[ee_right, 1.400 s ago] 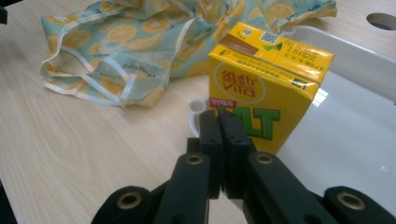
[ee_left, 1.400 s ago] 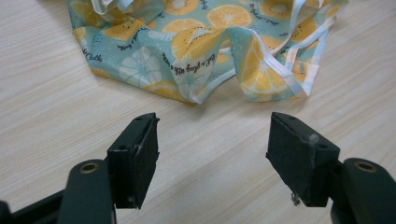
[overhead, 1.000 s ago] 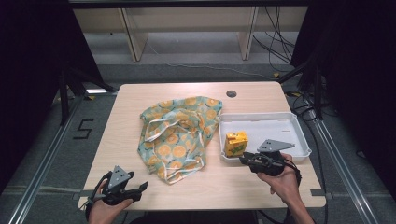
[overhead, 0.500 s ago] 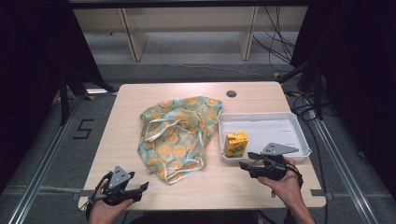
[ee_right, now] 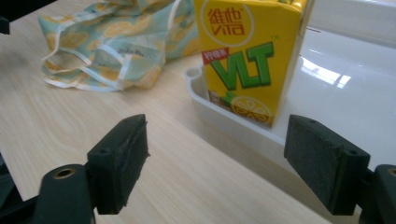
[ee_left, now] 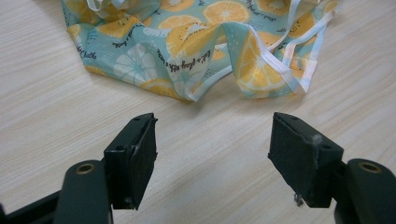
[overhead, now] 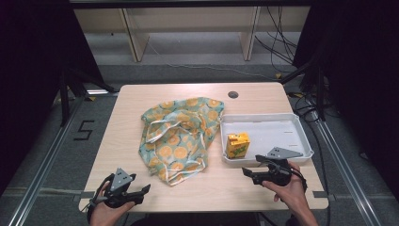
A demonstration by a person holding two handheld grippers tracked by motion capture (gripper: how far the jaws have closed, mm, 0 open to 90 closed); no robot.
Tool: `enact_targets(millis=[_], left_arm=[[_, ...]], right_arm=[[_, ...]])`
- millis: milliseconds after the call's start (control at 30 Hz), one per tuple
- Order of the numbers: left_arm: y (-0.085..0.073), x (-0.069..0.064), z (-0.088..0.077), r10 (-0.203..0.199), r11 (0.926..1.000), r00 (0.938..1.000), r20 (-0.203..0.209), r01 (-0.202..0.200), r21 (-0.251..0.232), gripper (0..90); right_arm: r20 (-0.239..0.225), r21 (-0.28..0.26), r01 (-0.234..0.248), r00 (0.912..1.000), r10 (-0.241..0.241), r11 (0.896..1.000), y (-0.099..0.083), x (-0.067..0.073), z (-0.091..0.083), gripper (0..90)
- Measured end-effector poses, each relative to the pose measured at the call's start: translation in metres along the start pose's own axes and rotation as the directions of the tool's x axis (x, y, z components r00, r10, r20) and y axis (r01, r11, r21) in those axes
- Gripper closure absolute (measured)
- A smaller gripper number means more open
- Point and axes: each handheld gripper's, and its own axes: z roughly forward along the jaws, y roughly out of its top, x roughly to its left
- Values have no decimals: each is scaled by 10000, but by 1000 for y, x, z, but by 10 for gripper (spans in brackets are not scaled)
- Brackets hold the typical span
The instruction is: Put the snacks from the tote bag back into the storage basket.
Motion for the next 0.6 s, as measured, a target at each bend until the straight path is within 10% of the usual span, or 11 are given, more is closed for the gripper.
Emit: enact_targets(millis=[600], left_arm=[[0,0,1,-42,10000,9999,-125,42,-52,307]], right_arm=[[474,-120,160,9988,-154,9998,-21,-5,-18,168]])
